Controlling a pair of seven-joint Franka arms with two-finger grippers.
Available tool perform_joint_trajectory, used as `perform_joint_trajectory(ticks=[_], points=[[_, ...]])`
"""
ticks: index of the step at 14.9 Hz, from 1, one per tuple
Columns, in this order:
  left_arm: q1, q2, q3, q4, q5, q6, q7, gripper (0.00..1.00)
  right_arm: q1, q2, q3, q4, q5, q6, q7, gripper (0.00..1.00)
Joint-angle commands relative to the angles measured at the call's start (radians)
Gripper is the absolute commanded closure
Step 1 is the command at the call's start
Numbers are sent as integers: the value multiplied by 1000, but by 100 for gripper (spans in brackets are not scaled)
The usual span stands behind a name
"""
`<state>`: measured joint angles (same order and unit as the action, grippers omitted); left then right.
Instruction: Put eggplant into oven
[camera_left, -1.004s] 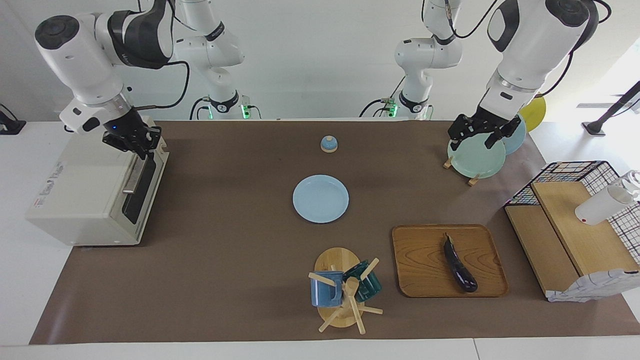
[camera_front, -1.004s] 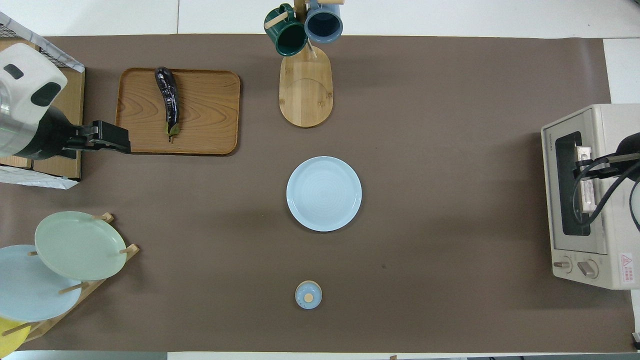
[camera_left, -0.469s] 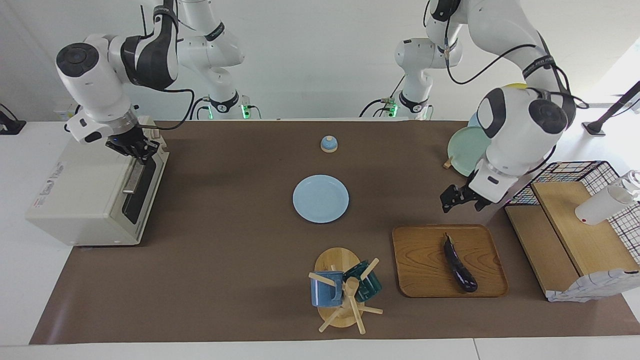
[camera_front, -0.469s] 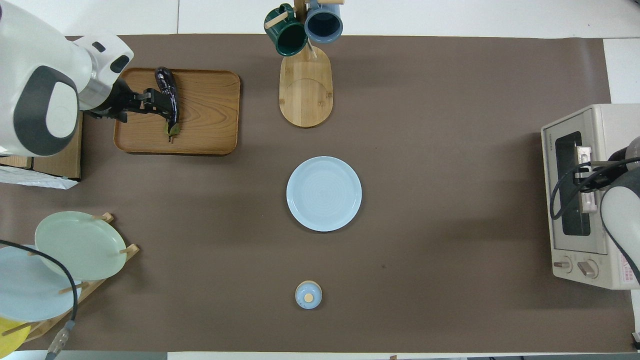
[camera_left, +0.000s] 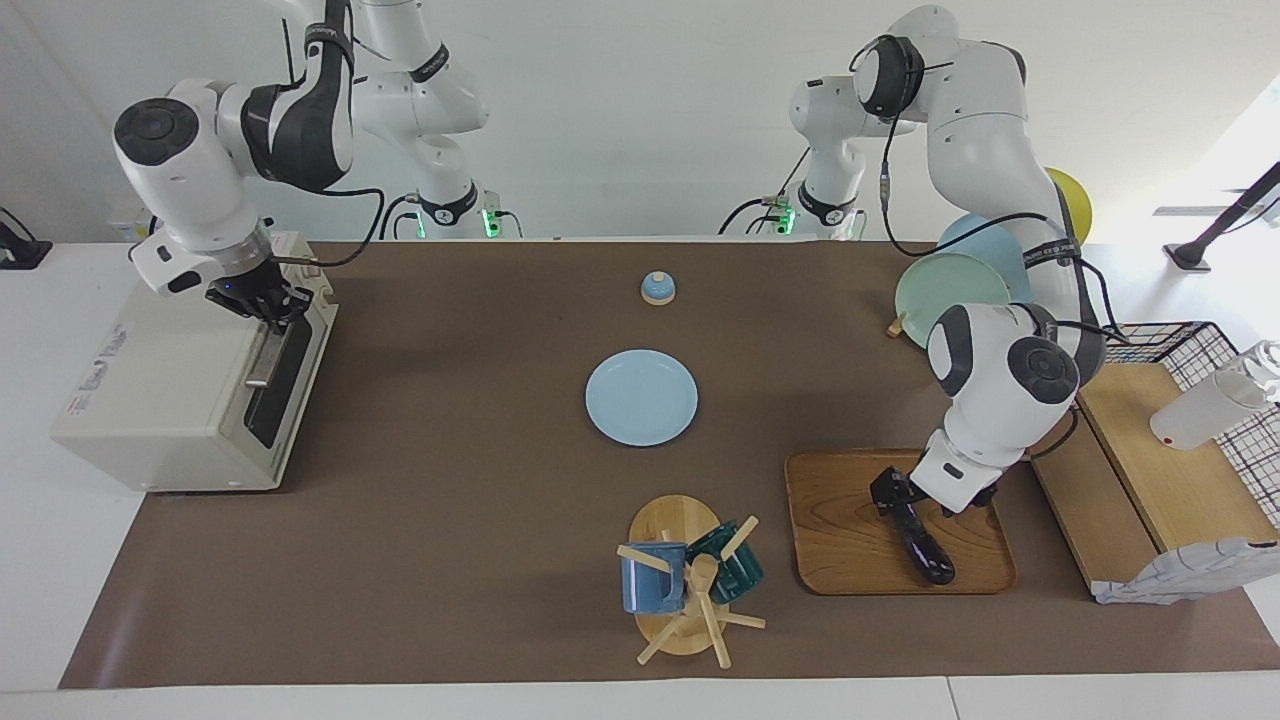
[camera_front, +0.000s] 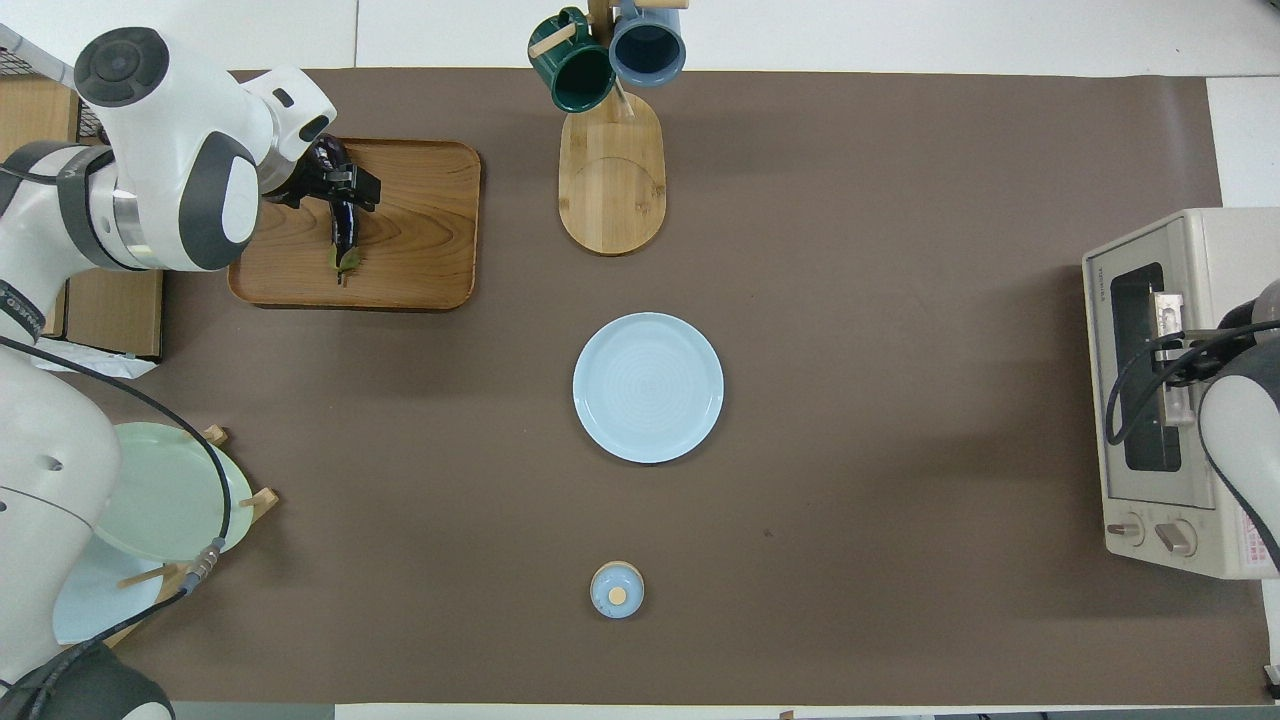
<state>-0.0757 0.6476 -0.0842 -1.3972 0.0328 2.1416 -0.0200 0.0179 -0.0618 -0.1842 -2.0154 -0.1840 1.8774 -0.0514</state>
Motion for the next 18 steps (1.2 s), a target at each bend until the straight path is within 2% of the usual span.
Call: perform_joint_trajectory(ticks=[1,5,9,12,13,15,17,18], points=[[5,-5,-6,-57,16,116,18,0,-18,-7,3,-28,-15,32,-39,100],[7,-5,-6,-71,6,139,18,0,-15,-9,3,-69,-14,80,-35,100],[7,-14,-5,-118,7,171,18,7,-4,16,6,-98,0,155,-30,100],[10,-28,-6,-161,7,215,18,15,48,62,9,-109,3,221,17,100],[10,-28,-6,-160,7,207,18,21,62,77,9,-112,3,245,37,100],[10,-28,-8,-140,6,158,18,59,80,117,11,-132,6,329,54,100],[10,-20,-8,-54,-10,34,18,98,108,129,11,-164,33,405,71,100],[8,-23,-6,-34,-30,-10,18,100,109,154,11,-166,44,414,79,100]])
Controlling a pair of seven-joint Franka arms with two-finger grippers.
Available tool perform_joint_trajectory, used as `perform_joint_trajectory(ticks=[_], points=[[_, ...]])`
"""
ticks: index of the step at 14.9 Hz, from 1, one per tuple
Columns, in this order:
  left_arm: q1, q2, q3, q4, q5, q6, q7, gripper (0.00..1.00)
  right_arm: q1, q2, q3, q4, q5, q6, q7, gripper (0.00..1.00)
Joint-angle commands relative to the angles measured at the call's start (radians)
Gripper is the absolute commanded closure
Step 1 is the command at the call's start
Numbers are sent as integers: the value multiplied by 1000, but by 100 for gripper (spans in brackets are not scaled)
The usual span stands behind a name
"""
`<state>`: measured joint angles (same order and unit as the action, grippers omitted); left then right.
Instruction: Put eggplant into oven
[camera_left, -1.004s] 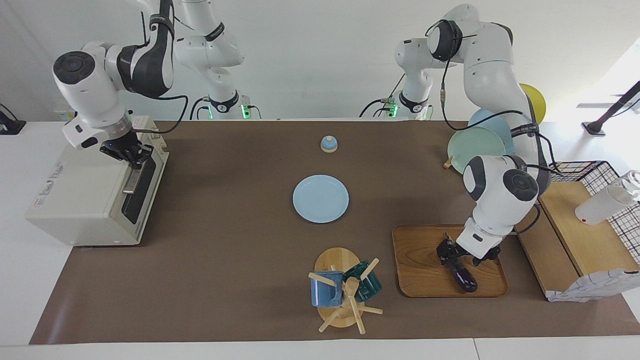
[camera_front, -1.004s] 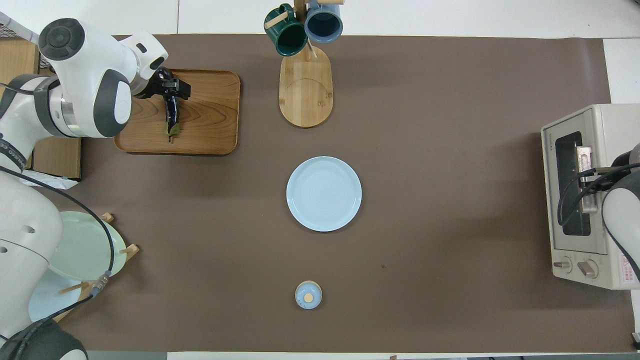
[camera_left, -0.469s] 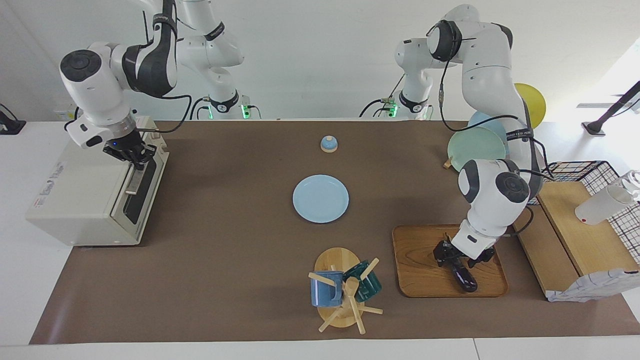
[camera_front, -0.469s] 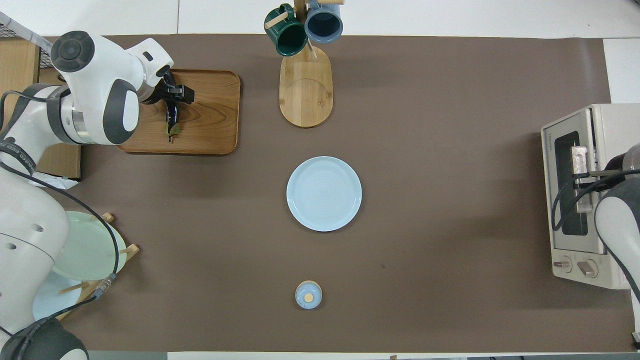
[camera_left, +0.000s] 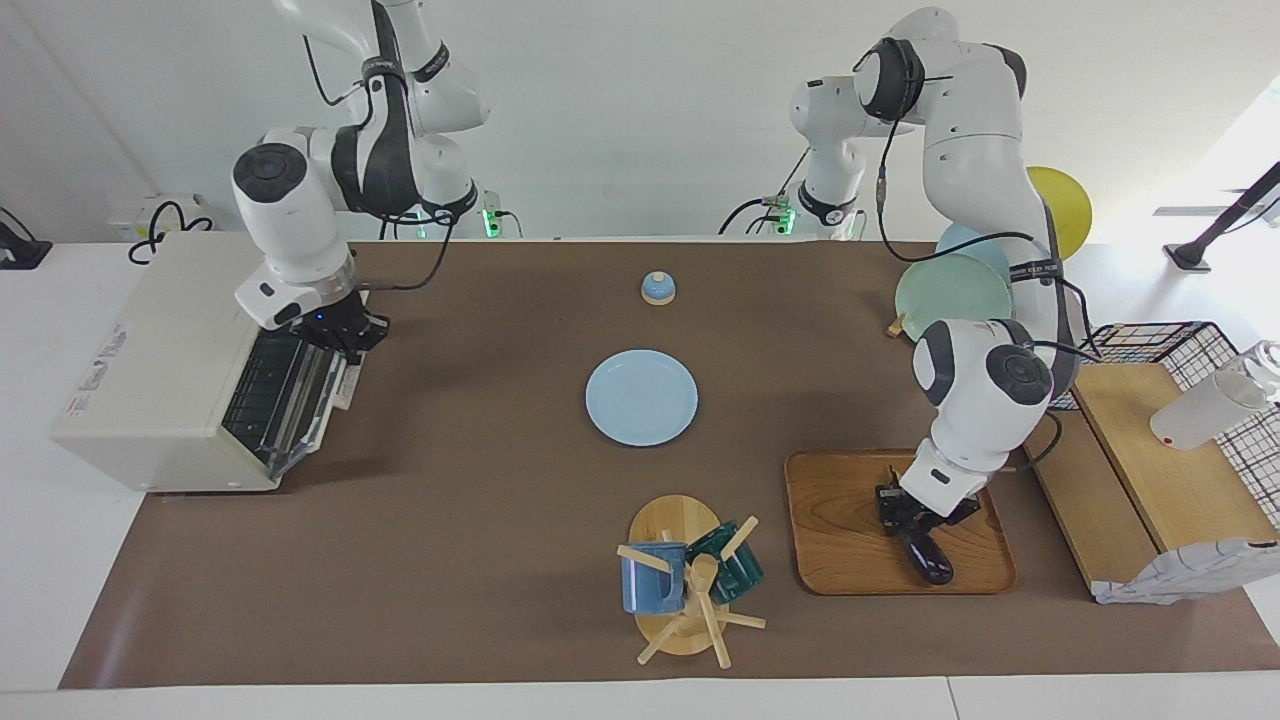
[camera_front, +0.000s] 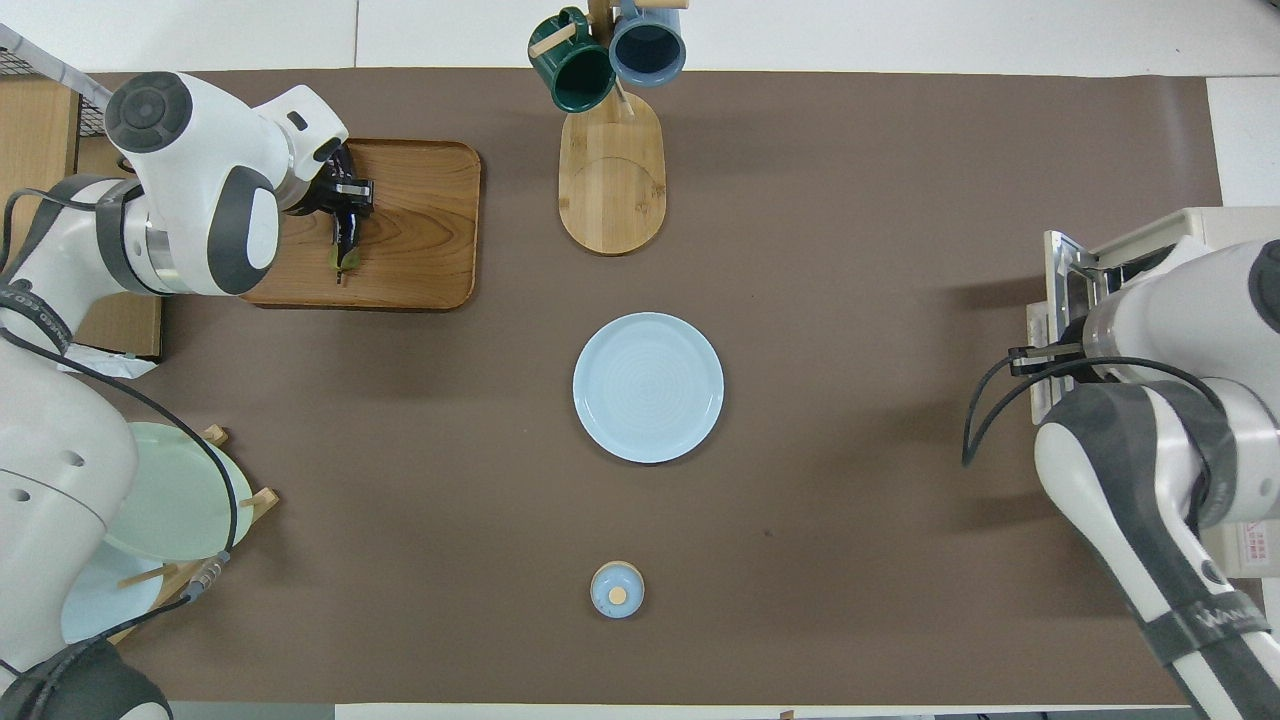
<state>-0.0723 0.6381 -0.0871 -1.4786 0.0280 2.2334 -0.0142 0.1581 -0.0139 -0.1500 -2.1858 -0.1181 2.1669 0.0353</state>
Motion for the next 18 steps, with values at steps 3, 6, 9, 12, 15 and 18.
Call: perform_joint_trajectory(ticks=[3,6,9,12,15,18], points=[[5,-87,-2,40,-84,-129,-1,100,-26,161,-23,4,56,163,-3,100],[-18,-195,-8,24,-105,-256,-134,100,-22,196,-22,6,97,186,-3,100],[-118,-302,-8,-29,-108,-389,-271,100,-3,200,-2,14,138,185,9,100],[-242,-417,-10,-187,-131,-377,-420,100,55,200,-2,24,247,183,20,100],[-357,-480,-10,-325,-175,-267,-499,100,92,196,0,64,258,153,66,100],[-475,-523,-10,-515,-189,24,-596,100,98,181,0,101,258,107,61,9]])
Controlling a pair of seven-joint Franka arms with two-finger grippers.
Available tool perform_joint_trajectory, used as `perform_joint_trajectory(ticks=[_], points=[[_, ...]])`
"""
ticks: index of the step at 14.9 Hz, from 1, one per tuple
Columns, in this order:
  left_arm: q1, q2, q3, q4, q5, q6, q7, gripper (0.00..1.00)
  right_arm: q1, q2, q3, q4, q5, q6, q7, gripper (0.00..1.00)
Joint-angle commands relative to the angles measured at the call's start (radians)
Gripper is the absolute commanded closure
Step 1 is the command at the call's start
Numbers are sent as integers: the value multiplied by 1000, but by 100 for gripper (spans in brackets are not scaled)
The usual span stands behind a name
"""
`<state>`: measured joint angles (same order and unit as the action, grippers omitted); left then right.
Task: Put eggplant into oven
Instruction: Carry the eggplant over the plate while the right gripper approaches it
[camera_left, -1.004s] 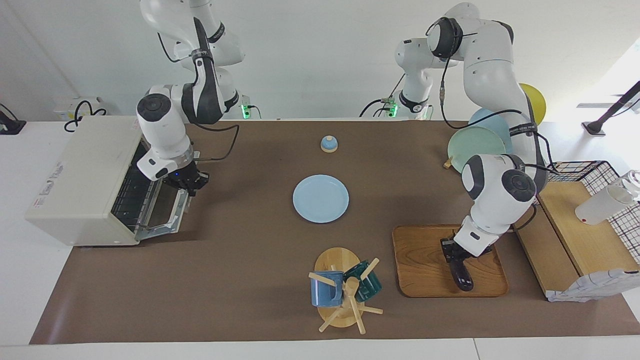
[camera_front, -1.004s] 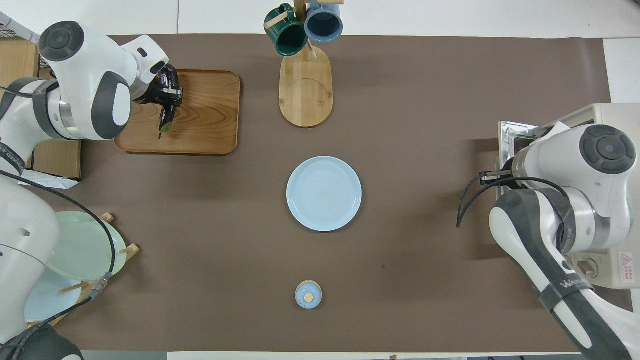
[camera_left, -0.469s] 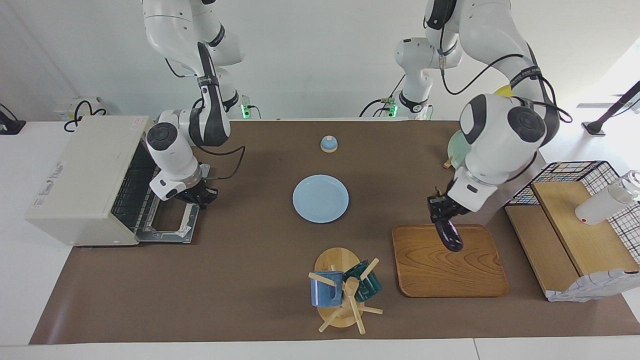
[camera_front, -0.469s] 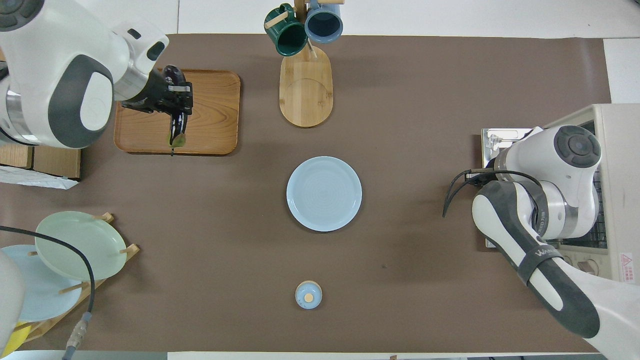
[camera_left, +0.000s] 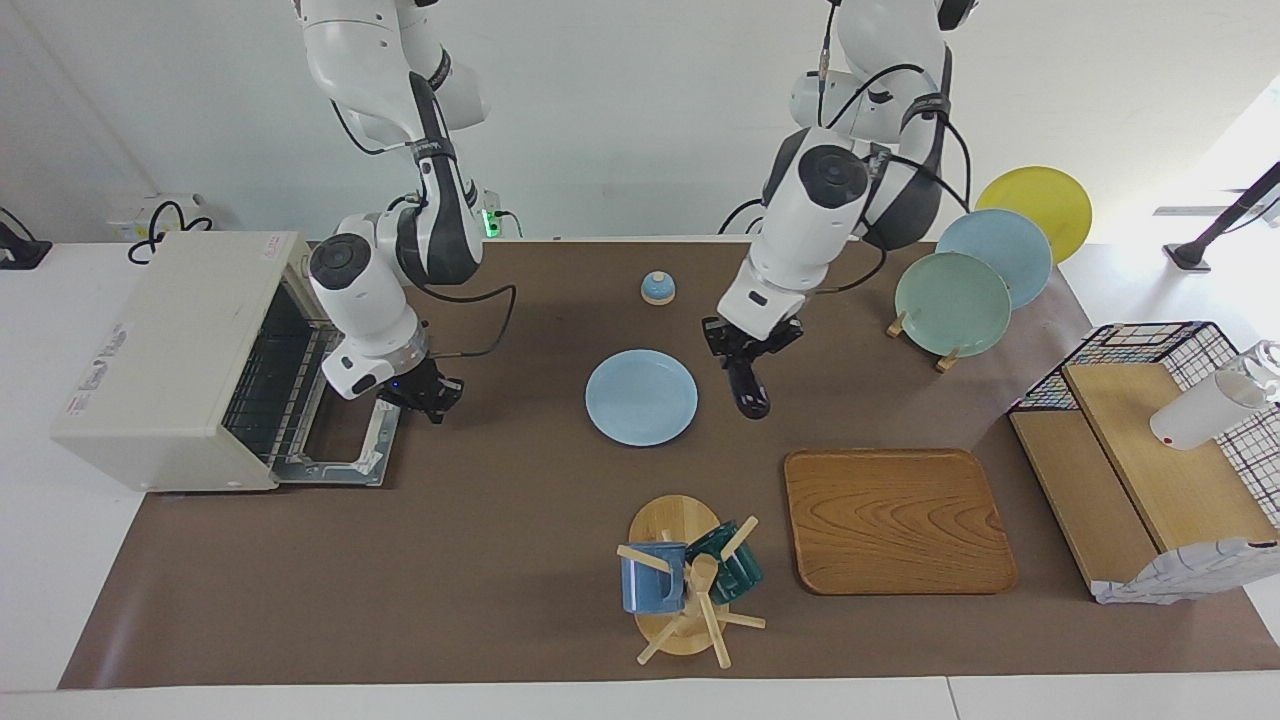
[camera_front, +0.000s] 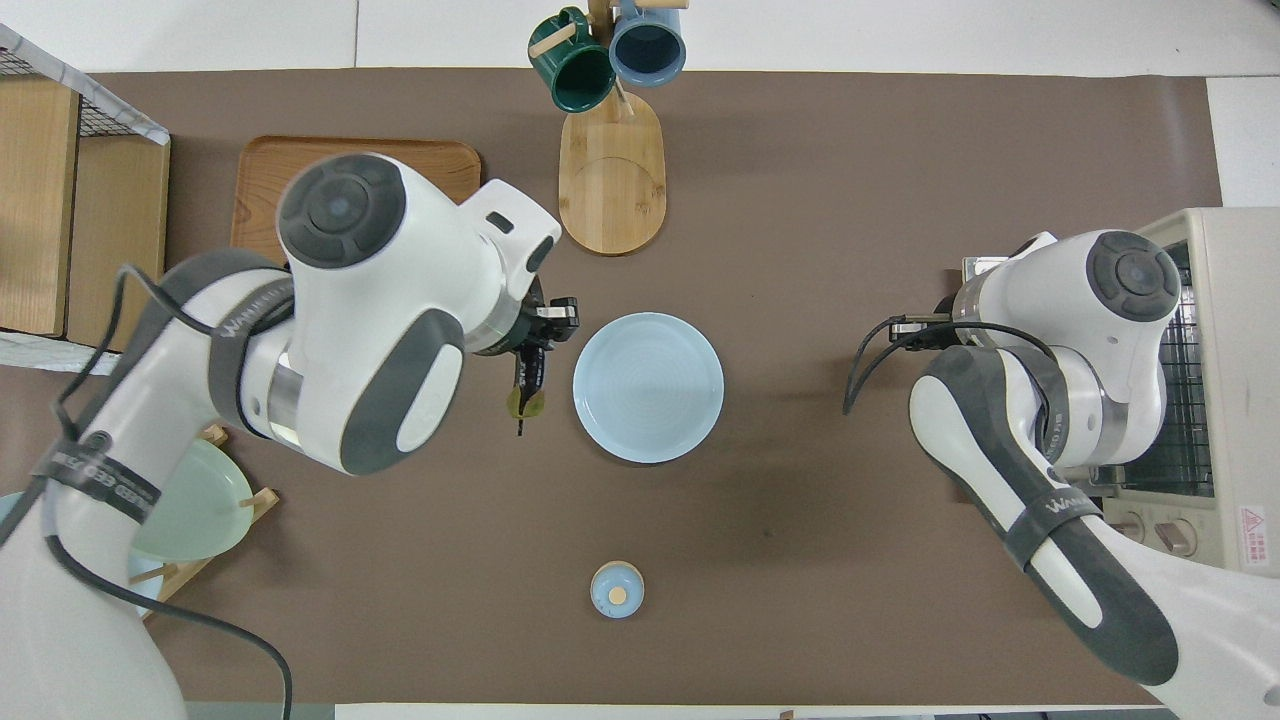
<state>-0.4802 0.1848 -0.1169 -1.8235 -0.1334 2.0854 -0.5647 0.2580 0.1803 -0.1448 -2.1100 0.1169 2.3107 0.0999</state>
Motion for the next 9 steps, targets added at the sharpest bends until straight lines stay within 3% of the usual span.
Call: perform_joint_trajectory(ticks=[1,4,9], points=[[-96,-58,20,-192,-28,232,-53,100,-2,-31,-6,27,23,-46,-5,0],[-149,21,20,-194,-28,329,-58,100,-14,-51,-7,58,23,-151,-11,0],[-199,117,22,-169,-28,436,-80,100,-31,-68,-7,59,13,-195,-54,0]])
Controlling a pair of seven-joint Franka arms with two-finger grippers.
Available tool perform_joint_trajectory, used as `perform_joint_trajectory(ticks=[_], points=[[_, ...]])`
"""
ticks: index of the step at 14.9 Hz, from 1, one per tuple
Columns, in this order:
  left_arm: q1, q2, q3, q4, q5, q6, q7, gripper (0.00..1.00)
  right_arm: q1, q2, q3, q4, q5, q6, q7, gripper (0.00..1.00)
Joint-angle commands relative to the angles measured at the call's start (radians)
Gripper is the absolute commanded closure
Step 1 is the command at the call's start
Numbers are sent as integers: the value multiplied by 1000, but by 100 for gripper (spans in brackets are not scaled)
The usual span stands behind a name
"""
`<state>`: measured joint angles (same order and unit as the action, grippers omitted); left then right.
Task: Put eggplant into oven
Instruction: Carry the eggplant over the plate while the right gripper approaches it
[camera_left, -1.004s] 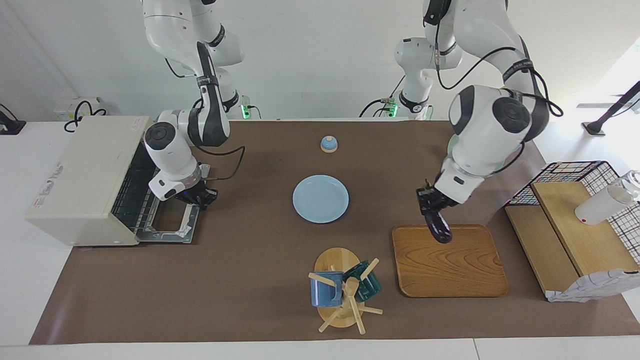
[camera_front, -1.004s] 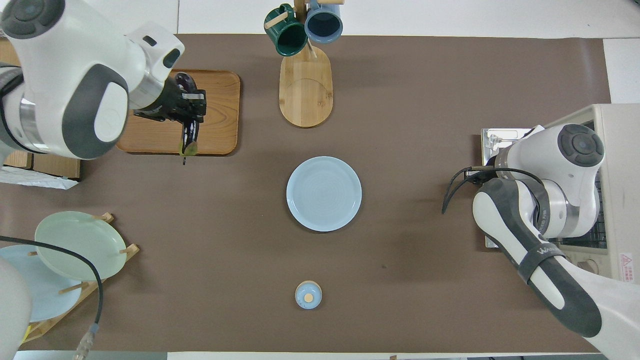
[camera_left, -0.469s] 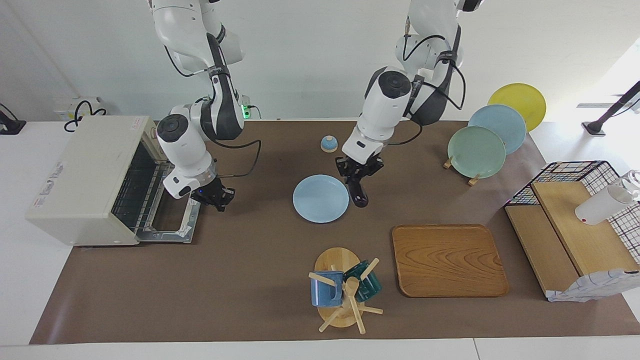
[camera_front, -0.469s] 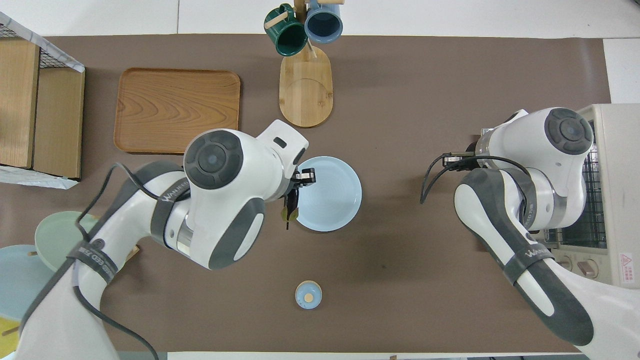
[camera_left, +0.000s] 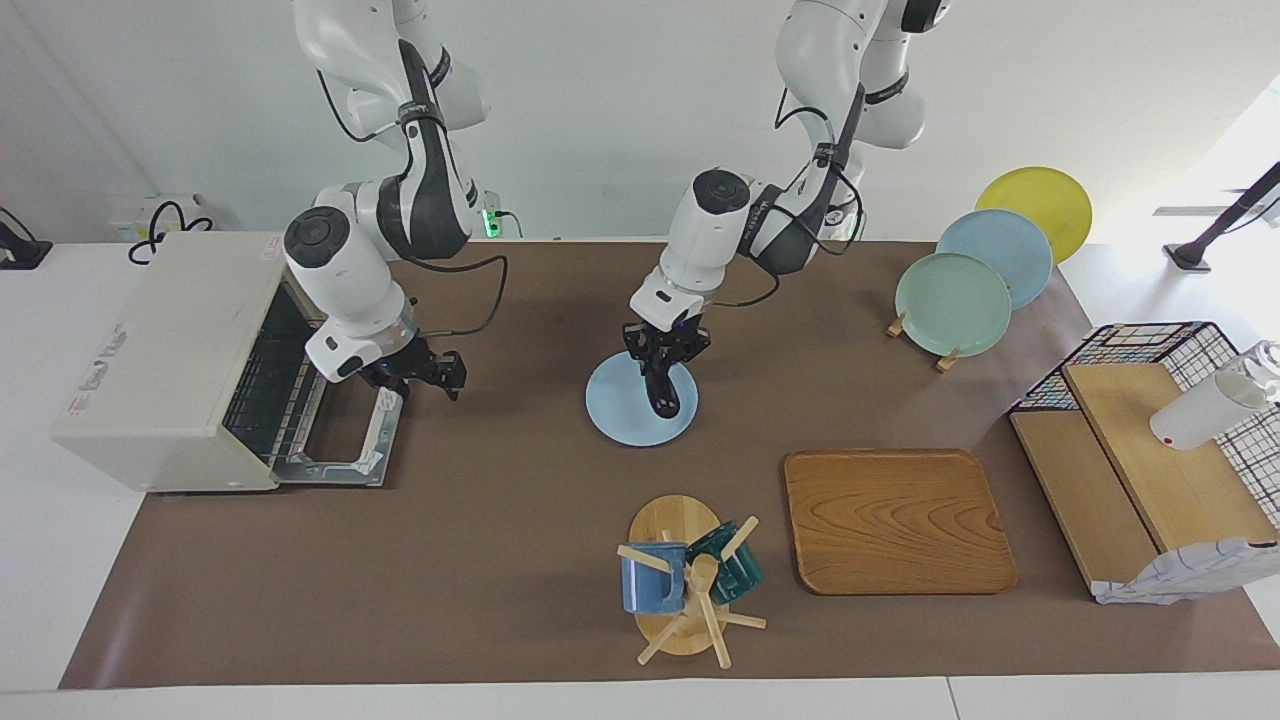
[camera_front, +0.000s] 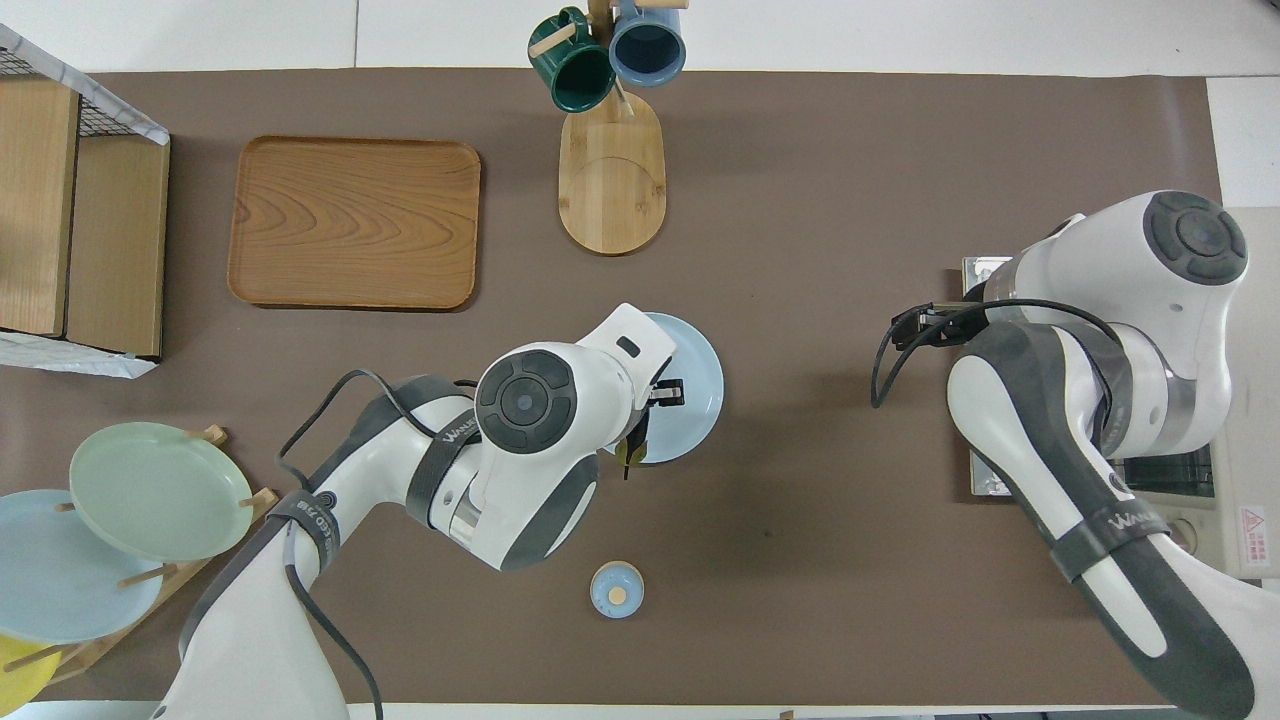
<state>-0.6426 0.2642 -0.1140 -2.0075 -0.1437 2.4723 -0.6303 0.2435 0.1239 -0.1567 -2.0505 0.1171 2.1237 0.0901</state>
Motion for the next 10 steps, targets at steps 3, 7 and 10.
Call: perform_joint_trajectory(ticks=[3,7,10], points=[[-43,55,19,15,-17,63,-11,100,-15,-9,5,7,15,-13,-108,0],[-35,47,22,16,-16,42,-3,1,-3,-3,5,27,12,-27,-107,0],[26,-11,25,56,-16,-103,10,0,0,-3,6,30,12,-28,-105,0]])
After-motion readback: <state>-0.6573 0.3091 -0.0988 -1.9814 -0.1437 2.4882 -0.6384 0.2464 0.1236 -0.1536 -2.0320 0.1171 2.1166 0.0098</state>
